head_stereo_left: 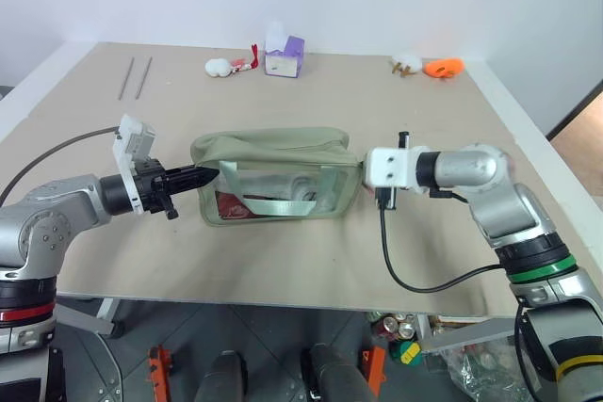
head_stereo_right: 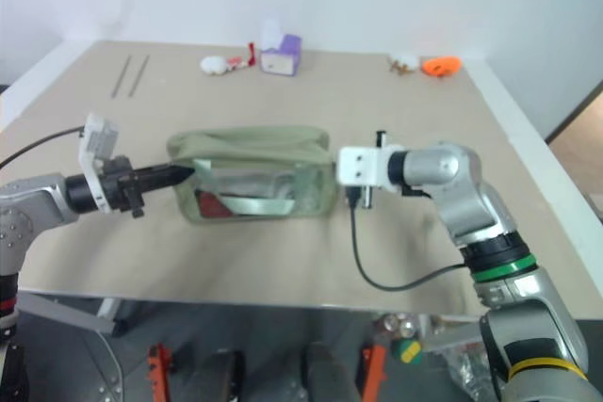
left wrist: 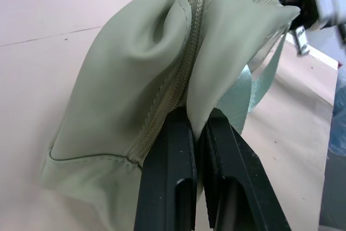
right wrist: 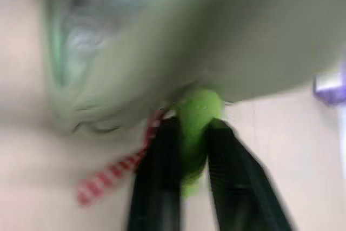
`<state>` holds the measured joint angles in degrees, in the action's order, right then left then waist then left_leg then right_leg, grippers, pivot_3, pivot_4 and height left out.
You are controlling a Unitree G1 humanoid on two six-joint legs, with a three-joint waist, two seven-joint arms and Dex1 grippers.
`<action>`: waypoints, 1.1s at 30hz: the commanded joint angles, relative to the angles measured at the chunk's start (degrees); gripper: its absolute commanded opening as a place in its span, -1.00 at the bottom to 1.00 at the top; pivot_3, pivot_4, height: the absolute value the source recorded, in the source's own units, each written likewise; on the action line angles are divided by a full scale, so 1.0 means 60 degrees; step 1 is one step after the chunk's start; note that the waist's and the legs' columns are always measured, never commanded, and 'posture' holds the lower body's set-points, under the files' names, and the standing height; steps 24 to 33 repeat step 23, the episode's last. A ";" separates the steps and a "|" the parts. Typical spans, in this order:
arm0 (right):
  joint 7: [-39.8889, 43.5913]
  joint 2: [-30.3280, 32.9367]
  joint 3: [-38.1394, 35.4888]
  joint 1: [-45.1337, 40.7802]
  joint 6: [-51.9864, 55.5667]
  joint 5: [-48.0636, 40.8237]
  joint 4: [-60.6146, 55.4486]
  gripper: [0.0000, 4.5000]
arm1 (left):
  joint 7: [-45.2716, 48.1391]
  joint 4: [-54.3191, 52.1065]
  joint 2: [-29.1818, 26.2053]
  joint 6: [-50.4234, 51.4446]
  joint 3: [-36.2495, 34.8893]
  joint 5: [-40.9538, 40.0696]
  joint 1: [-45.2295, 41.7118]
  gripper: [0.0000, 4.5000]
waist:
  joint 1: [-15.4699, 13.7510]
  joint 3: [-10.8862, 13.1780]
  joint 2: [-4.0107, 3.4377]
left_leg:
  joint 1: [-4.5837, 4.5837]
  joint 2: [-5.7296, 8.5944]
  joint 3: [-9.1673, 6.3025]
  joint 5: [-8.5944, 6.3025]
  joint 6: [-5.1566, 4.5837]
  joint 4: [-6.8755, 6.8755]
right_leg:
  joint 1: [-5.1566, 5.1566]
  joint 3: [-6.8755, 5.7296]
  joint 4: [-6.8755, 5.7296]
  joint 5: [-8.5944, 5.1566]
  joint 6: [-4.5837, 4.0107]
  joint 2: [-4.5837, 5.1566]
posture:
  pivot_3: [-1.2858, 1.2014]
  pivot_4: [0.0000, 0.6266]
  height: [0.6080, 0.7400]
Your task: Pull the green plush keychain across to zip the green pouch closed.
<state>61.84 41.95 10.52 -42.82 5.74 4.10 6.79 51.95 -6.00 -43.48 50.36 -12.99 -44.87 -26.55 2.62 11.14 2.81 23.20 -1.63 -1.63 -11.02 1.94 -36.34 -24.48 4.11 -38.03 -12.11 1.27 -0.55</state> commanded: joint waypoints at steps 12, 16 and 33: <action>0.1545 0.1401 -0.2792 0.1056 0.3293 -0.3947 -0.0881 0.80 | 0.0464 -0.0021 -0.1124 -0.0378 -0.1867 -0.0313 0.1008 0.47 | 0.0080 0.0016 -0.0025 | 0.0032 -0.0016 0.0041 -0.0041 -0.0024 0.0017 | -0.0079 0.0017 -0.0012 -0.0009 0.0024 -0.0007 | 0.03 -0.52 1.00; 0.1178 0.1455 -0.3555 0.1358 0.4124 -0.4670 -0.1028 0.80 | -0.0149 -0.0309 -0.1152 0.0016 -0.3248 -0.0706 0.1956 0.47 | 0.0076 0.0016 -0.0026 | 0.0033 -0.0025 0.0040 -0.0041 -0.0024 0.0018 | -0.0088 0.0016 -0.0017 -0.0017 0.0003 -0.0017 | 0.03 -0.52 1.00; 0.0181 0.1228 -0.4131 0.2431 0.5184 -0.5650 -0.2701 0.80 | -0.1426 -0.1022 -0.0120 -0.0081 -0.4413 -0.1039 0.3523 0.47 | 0.0042 0.0019 -0.0030 | 0.0035 -0.0023 0.0057 -0.0043 -0.0024 0.0018 | -0.0091 0.0029 -0.0016 -0.0031 -0.0016 -0.0010 | 0.03 -0.52 1.00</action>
